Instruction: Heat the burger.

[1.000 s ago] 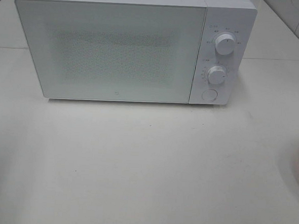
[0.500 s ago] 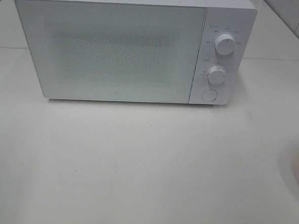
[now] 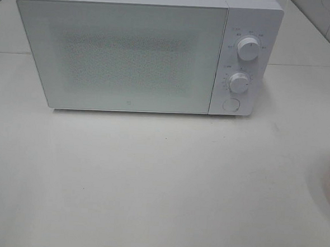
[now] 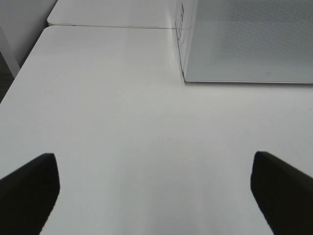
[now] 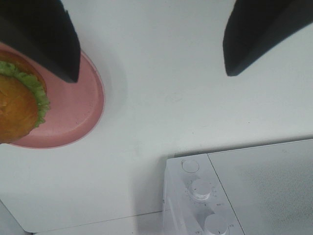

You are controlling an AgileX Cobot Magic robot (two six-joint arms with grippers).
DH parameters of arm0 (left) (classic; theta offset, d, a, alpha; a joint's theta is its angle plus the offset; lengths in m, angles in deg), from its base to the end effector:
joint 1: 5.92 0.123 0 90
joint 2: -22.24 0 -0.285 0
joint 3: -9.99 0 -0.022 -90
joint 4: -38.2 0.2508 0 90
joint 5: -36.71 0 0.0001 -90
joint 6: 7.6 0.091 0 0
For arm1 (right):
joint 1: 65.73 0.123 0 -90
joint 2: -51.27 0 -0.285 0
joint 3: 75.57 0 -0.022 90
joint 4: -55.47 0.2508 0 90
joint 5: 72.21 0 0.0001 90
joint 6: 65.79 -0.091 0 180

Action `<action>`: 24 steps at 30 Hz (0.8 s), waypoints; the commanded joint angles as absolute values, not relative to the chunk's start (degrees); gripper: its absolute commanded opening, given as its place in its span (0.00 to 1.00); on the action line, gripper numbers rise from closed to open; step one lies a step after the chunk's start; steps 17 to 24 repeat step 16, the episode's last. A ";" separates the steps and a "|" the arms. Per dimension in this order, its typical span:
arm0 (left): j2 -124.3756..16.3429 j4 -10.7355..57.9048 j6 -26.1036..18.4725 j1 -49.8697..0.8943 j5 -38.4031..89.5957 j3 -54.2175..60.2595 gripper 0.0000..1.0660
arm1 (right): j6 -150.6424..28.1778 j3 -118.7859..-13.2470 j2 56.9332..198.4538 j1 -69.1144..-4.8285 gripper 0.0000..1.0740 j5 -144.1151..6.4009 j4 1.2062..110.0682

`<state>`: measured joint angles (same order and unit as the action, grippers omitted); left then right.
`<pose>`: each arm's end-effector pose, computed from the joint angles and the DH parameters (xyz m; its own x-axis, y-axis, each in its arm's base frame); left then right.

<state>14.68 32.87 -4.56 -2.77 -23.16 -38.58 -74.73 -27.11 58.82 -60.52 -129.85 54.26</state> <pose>-0.0046 -0.0076 0.2788 -0.4359 -0.0177 -0.8998 0.0201 0.9994 -0.0294 -0.0034 -0.0019 0.2823 -0.4060 0.1078 -0.9075 -0.0161 0.9920 0.1250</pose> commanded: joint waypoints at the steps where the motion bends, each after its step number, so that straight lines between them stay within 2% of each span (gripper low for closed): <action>1: 16.34 32.58 -4.33 -2.54 -22.65 -38.80 0.95 | -74.15 -26.94 57.22 -60.86 0.70 -129.56 54.20; 24: 16.29 32.58 -4.33 -2.54 -22.65 -38.80 0.95 | -74.15 -26.94 57.22 -60.86 0.70 -129.56 54.20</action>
